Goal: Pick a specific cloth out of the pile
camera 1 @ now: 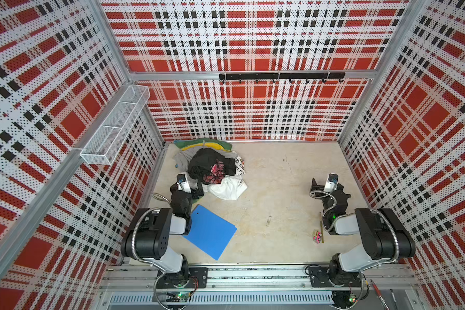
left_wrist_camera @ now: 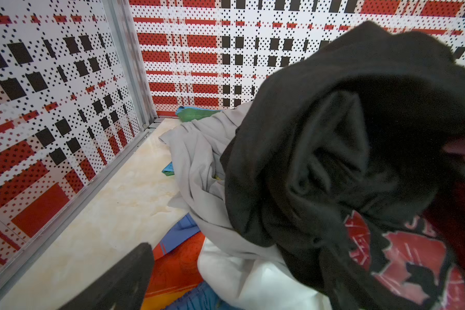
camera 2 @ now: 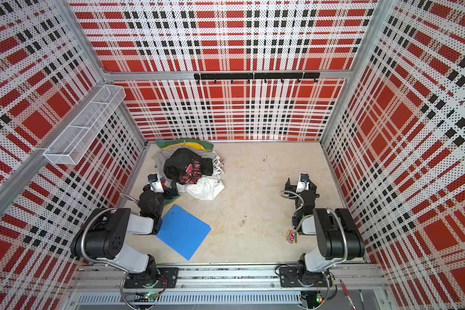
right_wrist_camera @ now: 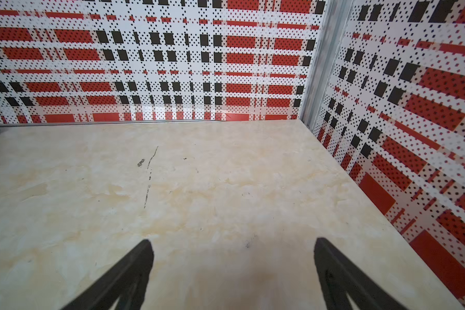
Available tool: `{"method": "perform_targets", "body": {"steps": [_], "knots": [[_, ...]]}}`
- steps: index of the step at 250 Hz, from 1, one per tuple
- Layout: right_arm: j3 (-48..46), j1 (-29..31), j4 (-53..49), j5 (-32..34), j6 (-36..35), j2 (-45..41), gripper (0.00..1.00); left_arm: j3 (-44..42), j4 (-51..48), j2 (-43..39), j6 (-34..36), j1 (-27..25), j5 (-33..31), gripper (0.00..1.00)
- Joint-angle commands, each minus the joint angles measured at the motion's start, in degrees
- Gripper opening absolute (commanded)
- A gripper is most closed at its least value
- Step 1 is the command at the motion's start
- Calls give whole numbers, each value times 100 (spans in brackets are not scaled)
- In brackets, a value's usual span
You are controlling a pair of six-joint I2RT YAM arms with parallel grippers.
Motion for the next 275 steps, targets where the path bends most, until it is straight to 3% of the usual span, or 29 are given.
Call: {"method": "perform_targets", "body": {"steps": [1,237,275], "knots": [[12,19,290,51,73,15,100,69,78,6,9,-22,-47,99],[2,21,312,49,73,8,100,70,53,-8,40,-1,116,99],[-192,27,475,199,117,-261,100,38,-137,-350,132,-90,10,99]]}}
